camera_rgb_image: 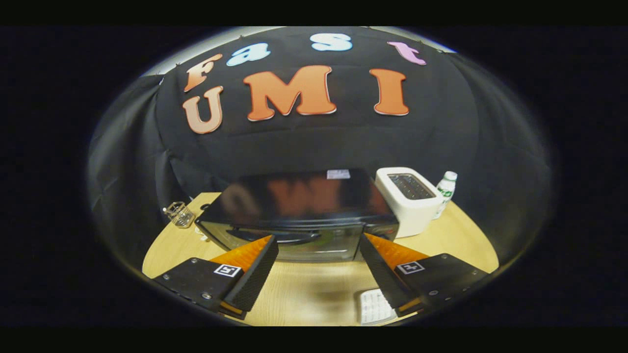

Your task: Open the toaster oven, put the food inside, and close the toaster oven door.

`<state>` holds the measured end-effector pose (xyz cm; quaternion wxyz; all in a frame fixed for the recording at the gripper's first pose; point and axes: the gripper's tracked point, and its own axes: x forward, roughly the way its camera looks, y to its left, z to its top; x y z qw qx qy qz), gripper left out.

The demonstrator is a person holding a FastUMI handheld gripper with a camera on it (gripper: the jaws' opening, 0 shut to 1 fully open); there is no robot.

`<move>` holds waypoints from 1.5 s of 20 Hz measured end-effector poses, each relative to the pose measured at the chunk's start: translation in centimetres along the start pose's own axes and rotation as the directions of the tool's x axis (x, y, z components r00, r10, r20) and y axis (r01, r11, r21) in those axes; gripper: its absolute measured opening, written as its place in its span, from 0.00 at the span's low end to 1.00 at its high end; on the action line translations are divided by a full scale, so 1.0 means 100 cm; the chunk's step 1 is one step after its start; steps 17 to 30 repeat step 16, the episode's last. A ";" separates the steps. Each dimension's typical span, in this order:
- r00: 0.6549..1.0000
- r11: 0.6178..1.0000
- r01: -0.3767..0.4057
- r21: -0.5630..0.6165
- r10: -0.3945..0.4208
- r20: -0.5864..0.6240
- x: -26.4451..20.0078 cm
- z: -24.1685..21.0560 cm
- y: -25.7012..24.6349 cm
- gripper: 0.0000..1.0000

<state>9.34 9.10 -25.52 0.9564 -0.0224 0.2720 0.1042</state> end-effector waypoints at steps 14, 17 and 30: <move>0.899 0.996 0.091 -0.022 -0.073 0.431 -0.145 0.206 -0.093 0.99; 0.881 0.993 0.110 -0.029 -0.084 0.465 -0.156 0.216 -0.099 0.99; 0.881 0.993 0.110 -0.029 -0.084 0.465 -0.156 0.216 -0.099 0.99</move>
